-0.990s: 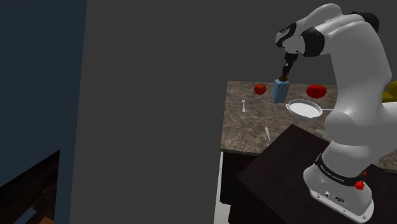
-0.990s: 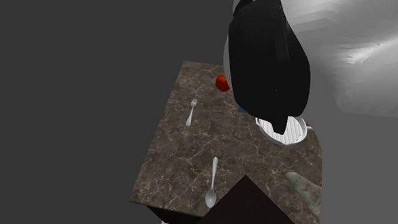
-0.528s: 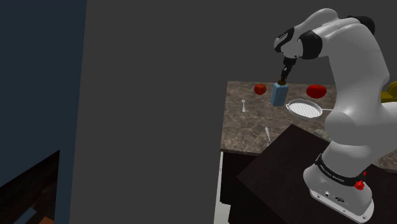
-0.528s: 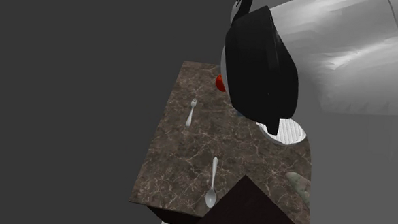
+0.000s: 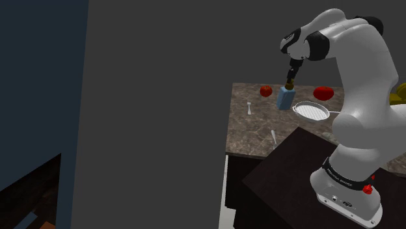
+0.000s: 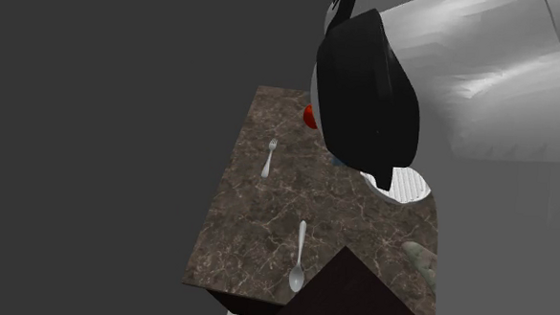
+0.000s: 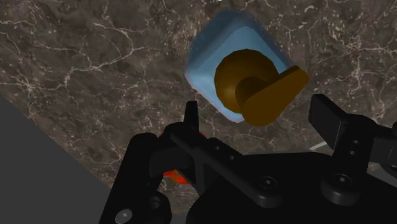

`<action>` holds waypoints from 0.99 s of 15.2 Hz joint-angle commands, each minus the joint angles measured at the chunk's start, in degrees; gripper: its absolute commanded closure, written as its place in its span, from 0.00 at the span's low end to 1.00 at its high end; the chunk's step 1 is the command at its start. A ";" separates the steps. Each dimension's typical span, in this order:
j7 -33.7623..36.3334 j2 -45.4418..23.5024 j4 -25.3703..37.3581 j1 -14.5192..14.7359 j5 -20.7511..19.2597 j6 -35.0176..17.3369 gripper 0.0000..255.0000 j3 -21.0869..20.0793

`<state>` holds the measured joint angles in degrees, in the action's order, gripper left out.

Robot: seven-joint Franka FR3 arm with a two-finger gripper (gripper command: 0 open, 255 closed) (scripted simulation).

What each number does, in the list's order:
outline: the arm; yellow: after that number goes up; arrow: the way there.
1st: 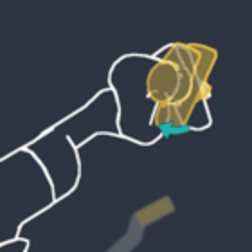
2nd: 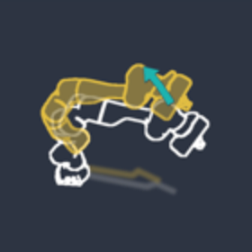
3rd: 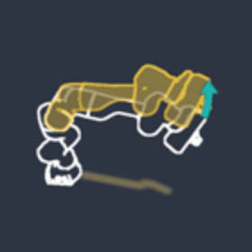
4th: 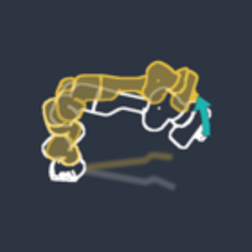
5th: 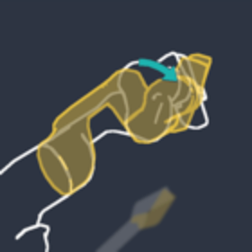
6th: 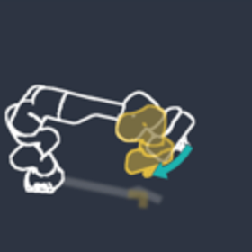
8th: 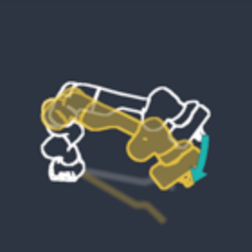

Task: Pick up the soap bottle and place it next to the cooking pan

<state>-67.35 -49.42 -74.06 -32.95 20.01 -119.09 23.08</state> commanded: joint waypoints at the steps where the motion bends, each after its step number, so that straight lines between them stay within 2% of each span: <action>1: 0.00 0.00 0.00 0.00 0.00 0.00 0.00 0.00; 3: -0.01 0.02 -0.03 0.00 0.00 -0.02 0.00 0.00; 7: 0.67 3.39 1.62 0.30 -1.18 4.89 0.00 0.97; 15: 0.67 3.39 1.62 0.30 -1.18 4.89 0.00 0.97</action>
